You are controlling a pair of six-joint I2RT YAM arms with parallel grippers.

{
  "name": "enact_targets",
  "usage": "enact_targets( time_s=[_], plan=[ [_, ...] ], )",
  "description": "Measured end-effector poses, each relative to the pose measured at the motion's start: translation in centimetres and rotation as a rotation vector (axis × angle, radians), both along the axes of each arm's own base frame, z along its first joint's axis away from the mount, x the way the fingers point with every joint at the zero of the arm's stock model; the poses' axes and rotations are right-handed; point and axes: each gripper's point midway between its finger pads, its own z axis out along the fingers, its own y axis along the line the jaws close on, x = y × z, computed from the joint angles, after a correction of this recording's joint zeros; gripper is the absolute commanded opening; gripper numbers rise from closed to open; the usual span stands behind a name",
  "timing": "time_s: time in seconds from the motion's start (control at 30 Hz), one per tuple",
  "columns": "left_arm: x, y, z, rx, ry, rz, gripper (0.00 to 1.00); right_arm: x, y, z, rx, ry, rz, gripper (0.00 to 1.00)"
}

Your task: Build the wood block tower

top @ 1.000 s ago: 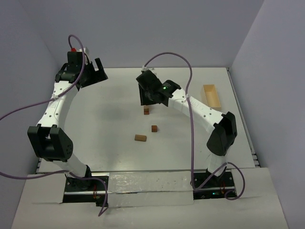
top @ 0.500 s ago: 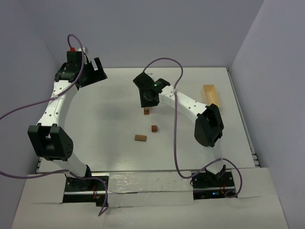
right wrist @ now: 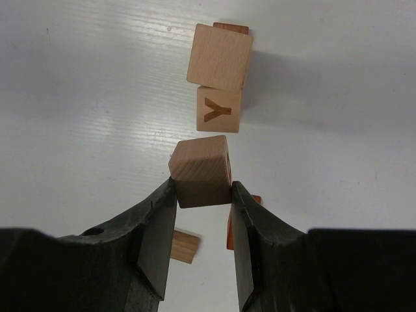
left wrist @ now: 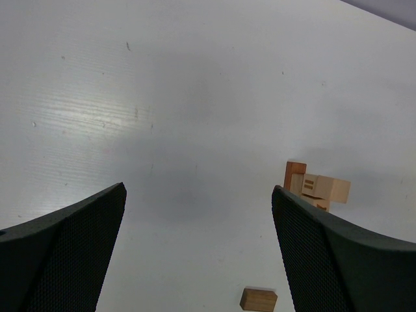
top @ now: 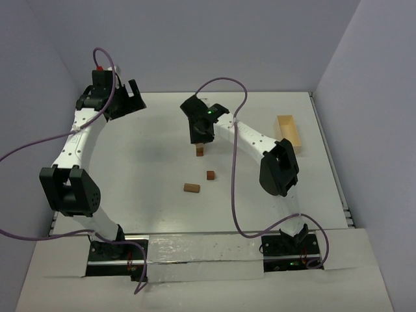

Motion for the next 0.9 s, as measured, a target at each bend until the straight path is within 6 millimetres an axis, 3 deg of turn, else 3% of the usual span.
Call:
enact_targets(
  time_s=[0.33,0.67,0.9],
  plan=[
    [0.1,0.0,-0.3,-0.001,0.007,-0.001,0.99,0.6,0.0,0.4,0.016,-0.004,-0.007,0.0],
    [0.1,-0.1,-0.3,-0.005,0.008,-0.005,0.99,1.0,0.1,-1.5,-0.002,0.03,-0.009,0.05],
    [0.0,-0.2,-0.3,-0.012,0.008,-0.01,0.99,1.1,0.2,-1.2,0.004,0.029,-0.01,0.06]
  ],
)
